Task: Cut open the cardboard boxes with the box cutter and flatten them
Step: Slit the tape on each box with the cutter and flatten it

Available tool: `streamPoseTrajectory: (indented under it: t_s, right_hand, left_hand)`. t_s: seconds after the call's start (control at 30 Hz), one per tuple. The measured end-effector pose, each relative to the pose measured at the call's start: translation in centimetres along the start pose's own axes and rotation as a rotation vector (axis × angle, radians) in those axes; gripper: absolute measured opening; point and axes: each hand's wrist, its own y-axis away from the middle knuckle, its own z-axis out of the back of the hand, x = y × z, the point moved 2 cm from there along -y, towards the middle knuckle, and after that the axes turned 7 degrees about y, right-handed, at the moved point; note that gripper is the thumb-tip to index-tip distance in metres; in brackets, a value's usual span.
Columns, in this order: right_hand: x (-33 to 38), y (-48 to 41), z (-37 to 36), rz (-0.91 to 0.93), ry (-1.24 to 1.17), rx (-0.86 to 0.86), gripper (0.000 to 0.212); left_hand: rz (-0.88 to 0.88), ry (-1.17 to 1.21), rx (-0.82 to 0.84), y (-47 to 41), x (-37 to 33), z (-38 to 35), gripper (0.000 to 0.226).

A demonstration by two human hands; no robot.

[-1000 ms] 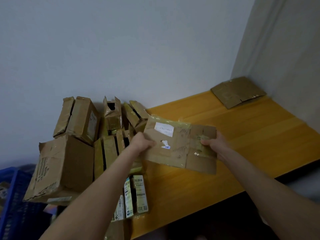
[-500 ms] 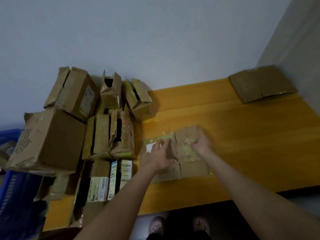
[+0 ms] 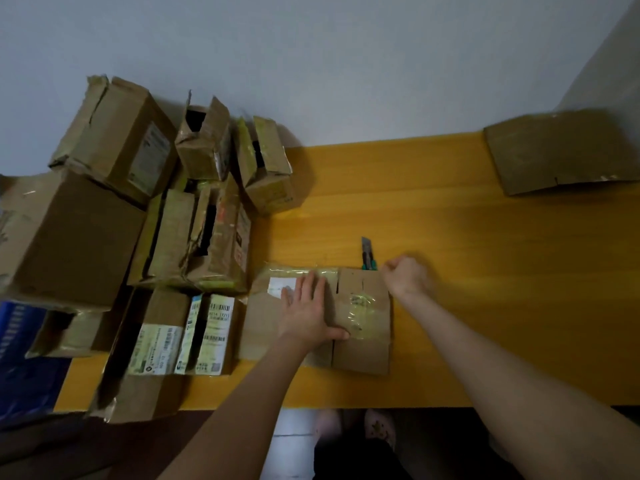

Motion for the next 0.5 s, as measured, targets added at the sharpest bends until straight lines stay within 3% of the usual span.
streamPoseTrajectory:
  t_s: [0.1,0.23,0.5]
  right_hand:
    - [0.9,-1.4,0.0,-0.073,0.045,0.062,0.044]
    - [2.4,-2.8,-0.8,-0.121,0.067,0.094,0.051]
    - [3.2,-3.4,-1.3,-0.104,0.148,0.064,0.034]
  left_hand:
    - [-0.104,0.018,-0.031,-0.7,0.4,0.6,0.125]
    - [-0.158,0.035,-0.014,-2.1,0.4,2.2,0.124]
    - [-0.066,-0.017,0.039,-4.6,-1.2,3.2,0.102]
